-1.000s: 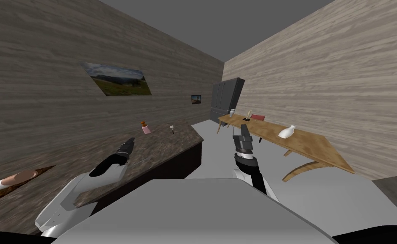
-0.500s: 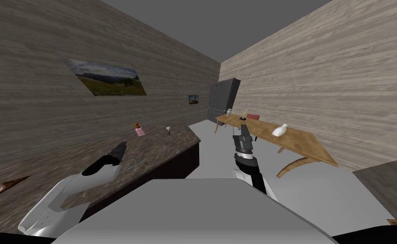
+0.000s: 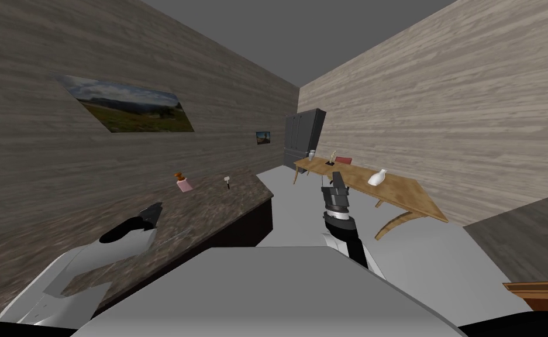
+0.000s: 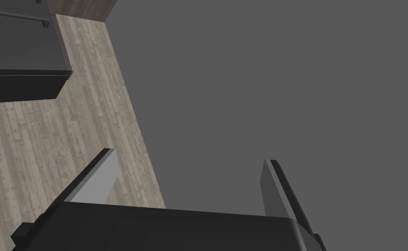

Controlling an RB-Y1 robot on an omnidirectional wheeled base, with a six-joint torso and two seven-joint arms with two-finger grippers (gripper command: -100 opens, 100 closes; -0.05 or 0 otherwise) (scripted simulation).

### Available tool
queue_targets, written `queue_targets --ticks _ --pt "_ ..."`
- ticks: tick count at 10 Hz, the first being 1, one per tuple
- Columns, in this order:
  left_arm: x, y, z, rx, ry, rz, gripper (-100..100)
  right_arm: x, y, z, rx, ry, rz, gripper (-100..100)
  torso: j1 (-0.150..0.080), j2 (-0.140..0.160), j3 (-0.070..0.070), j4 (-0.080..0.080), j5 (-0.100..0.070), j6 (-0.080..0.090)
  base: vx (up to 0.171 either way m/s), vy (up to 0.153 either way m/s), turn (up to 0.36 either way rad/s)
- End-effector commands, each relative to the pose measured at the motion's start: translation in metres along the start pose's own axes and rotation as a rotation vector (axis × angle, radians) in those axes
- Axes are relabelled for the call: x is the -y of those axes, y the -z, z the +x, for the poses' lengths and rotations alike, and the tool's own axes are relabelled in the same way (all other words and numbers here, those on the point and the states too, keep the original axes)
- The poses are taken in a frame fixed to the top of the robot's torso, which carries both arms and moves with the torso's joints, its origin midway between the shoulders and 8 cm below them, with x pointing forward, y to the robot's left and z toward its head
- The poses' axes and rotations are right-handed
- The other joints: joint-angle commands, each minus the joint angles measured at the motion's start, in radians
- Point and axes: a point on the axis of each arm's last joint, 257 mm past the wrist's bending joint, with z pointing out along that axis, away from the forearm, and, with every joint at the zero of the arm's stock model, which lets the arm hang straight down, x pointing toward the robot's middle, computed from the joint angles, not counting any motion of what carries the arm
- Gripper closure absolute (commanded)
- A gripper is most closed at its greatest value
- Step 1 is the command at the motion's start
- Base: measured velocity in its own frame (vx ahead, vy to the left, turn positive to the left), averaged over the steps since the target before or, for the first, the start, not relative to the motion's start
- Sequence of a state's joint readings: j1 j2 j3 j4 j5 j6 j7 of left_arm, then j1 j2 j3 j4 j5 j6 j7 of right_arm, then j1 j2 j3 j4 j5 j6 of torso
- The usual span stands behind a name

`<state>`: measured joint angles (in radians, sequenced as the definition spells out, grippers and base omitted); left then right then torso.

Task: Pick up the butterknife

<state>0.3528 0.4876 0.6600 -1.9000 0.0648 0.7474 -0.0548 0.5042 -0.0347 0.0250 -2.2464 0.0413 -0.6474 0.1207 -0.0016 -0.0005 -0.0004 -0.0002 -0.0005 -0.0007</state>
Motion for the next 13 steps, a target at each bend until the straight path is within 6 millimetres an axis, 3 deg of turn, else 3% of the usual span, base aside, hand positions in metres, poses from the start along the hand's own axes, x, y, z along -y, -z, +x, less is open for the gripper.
queue_targets --ticks 1,2,3,4,5,6,8,9,10,13 --pt "-0.009 -0.001 -0.002 0.003 0.0 -0.033 -100 0.0 0.0 0.0 0.0 0.0 0.0 0 0.0 0.0 0.0 0.0 0.0 0.0 0.011 -0.012 0.01" --pt "-0.028 -0.005 -0.02 0.032 0.002 -0.095 -100 0.0 0.0 0.0 0.0 0.0 0.0 0 0.001 0.001 0.0 0.0 0.0 0.0 0.02 -0.03 -0.157" --pt "-0.035 -0.004 -0.02 0.031 0.003 -0.121 -100 0.0 0.0 0.0 0.0 0.0 0.0 0 0.0 0.001 0.0 0.0 0.0 0.0 0.024 -0.023 -0.075" --pt "-0.054 -0.006 -0.036 0.058 0.008 -0.181 -100 0.0 0.0 0.0 0.0 0.0 0.0 0 0.0 0.0 0.0 0.0 0.0 0.0 0.034 -0.027 -0.12" --pt "-0.06 -0.005 -0.036 0.056 0.008 -0.207 -100 0.0 0.0 0.0 0.0 0.0 0.0 0 0.0 0.0 0.0 0.0 0.0 0.0 0.031 -0.019 -0.091" --pt "-0.078 -0.006 -0.051 0.081 0.014 -0.259 -100 0.0 0.0 0.0 0.0 0.0 0.0 0 0.0 0.0 0.0 0.0 0.0 0.0 0.035 -0.023 -0.154" --pt "-0.088 -0.003 -0.05 0.077 0.016 -0.299 -100 0.0 0.0 0.0 0.0 0.0 0.0 0 0.0 0.0 0.0 0.0 0.0 0.0 0.017 -0.009 -0.031" --pt "-0.109 -0.001 -0.064 0.098 0.025 -0.365 -100 0.0 0.0 0.0 0.0 0.0 0.0 0 0.001 0.001 0.001 0.0 0.0 0.0 0.017 -0.011 -0.14" --pt "-0.115 0.001 -0.063 0.096 0.026 -0.388 -100 0.0 0.0 0.0 0.0 0.0 0.0 0 0.001 0.001 0.001 0.0 0.0 0.0 0.018 -0.007 -0.072" --pt "-0.161 0.013 -0.084 0.126 0.049 -0.538 -100 0.0 0.0 0.0 0.0 0.0 0.0 0 0.001 0.001 0.0 0.0 0.0 0.0 0.022 -0.009 -0.121"
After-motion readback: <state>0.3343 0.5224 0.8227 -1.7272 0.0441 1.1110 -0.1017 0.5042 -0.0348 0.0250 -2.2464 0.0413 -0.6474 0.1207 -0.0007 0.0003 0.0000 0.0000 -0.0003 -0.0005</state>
